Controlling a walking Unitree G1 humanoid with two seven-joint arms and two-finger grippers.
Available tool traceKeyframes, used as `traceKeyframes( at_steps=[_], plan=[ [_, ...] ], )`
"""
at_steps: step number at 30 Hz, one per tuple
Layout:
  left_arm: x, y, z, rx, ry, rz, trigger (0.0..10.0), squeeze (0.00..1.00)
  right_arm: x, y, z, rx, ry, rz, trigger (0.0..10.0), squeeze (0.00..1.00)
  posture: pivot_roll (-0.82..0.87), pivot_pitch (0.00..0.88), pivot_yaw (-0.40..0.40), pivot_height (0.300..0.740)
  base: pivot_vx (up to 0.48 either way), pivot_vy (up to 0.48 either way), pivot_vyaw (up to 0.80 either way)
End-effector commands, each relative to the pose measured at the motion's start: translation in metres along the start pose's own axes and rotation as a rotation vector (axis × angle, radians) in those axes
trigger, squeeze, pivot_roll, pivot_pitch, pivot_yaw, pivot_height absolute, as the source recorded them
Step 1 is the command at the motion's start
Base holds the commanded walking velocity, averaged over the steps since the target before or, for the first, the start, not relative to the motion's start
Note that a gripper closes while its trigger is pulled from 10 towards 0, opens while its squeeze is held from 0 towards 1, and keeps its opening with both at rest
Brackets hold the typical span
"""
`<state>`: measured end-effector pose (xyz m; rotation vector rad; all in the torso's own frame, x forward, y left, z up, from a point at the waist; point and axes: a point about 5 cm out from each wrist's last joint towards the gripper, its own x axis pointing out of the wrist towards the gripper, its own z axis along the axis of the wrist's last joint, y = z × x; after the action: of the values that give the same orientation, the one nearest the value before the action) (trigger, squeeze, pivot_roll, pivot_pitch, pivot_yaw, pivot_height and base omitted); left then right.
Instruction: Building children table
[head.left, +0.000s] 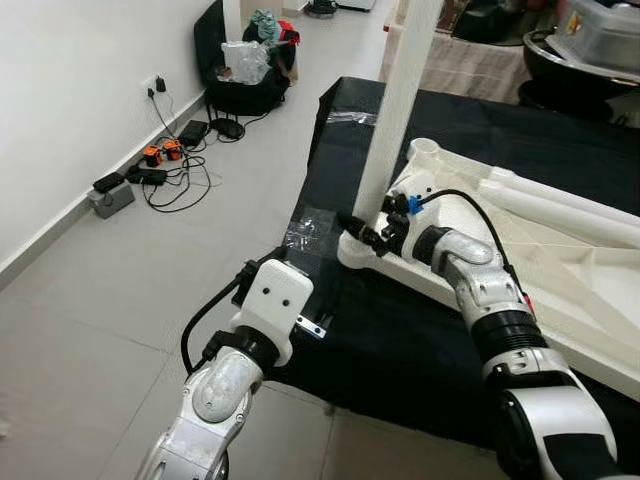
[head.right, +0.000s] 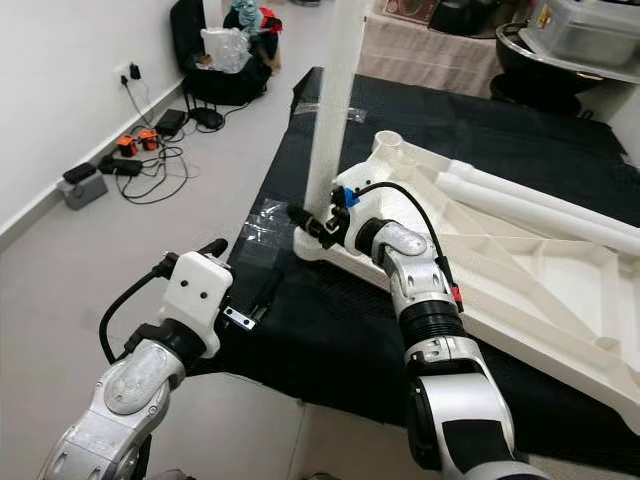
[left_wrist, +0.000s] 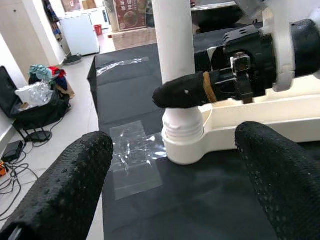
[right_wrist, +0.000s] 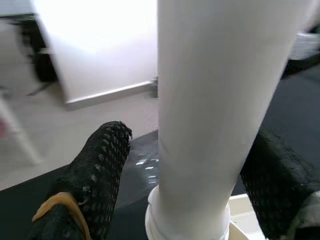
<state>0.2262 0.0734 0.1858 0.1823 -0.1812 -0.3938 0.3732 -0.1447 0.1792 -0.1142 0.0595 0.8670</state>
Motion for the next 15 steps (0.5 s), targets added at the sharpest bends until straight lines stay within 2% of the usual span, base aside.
traceKeyframes(
  at_steps=[1,3,6,8,10,13,14,15],
  plan=[
    [-0.001,0.0,0.0,0.0,0.0,-0.001,10.0,0.0,0.007,0.013,-0.006,0.04,0.012,0.112,10.0,0.0,0.09,0.083,-0.102,0.74,0.0,0.0,0.0],
    [-0.001,0.0,0.0,0.001,0.0,-0.004,10.0,0.0,0.013,0.007,0.004,0.058,-0.036,0.068,10.0,0.0,0.09,0.082,-0.102,0.74,0.0,0.0,0.0],
    [-0.001,-0.001,0.0,0.001,-0.001,-0.006,10.0,0.0,0.015,0.005,0.008,0.069,-0.054,0.056,10.0,0.0,0.09,0.082,-0.102,0.74,0.0,0.0,0.0],
    [0.0,-0.001,0.001,0.003,-0.004,-0.007,10.0,0.0,0.011,0.004,0.016,0.11,-0.091,0.154,10.0,0.0,0.09,0.08,-0.105,0.74,0.0,0.0,0.0],
    [0.0,-0.001,0.001,0.004,-0.005,-0.006,10.0,0.0,0.008,0.003,0.018,0.105,-0.1,0.201,10.0,0.0,0.09,0.077,-0.106,0.74,0.0,0.0,0.0],
    [-0.001,-0.001,0.001,0.001,-0.005,-0.008,10.0,0.0,0.003,-0.005,0.021,0.11,-0.115,0.187,10.0,0.0,0.09,0.074,-0.106,0.74,0.0,0.0,0.0],
    [-0.001,-0.001,0.001,0.001,-0.004,-0.009,10.0,0.0,0.002,-0.005,0.021,0.115,-0.12,0.181,7.3,0.0,0.09,0.073,-0.106,0.74,0.0,0.0,0.0],
    [-0.001,-0.001,0.001,0.001,-0.004,-0.009,10.0,0.0,0.002,-0.005,0.021,0.115,-0.12,0.181,7.3,0.0,0.09,0.073,-0.106,0.74,0.0,0.0,0.0]
  ],
)
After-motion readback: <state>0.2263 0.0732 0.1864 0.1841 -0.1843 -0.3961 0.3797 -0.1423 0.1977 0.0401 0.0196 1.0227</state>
